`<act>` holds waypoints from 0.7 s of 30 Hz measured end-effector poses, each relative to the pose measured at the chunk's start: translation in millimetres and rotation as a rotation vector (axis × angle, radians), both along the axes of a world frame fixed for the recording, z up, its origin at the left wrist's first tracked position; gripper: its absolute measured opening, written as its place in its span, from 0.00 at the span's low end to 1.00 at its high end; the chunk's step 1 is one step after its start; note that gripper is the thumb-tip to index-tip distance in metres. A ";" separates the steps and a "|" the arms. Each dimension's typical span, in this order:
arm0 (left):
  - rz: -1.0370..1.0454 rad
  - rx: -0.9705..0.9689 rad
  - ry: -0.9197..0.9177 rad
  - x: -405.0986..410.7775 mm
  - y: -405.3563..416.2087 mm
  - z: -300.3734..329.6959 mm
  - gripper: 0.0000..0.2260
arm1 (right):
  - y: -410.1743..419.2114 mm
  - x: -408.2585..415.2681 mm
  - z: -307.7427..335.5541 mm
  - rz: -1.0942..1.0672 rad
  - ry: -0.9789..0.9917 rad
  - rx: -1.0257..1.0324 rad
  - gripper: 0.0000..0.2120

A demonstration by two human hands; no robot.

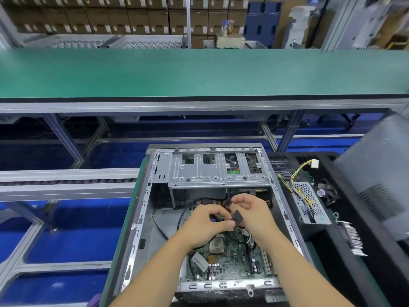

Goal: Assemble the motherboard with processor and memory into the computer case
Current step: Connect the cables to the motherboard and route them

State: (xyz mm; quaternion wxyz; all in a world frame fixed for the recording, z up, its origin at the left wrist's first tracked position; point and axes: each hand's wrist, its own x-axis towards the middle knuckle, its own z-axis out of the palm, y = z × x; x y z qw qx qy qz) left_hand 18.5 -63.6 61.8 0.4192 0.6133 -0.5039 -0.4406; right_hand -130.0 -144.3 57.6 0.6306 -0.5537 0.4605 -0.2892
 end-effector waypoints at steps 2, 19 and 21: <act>0.008 0.008 -0.021 -0.6 -0.4 -1.1 0.03 | 0.2 -0.1 0.6 0.000 -0.016 0.020 0.06; 0.248 -0.126 -0.236 -23.3 -13.5 -5.8 0.06 | 4.3 -14.3 2.2 -0.041 -0.442 0.448 0.11; 0.212 -0.091 -0.241 -25.7 -15.3 -5.6 0.07 | 5.2 -16.2 1.2 -0.061 -0.277 0.386 0.12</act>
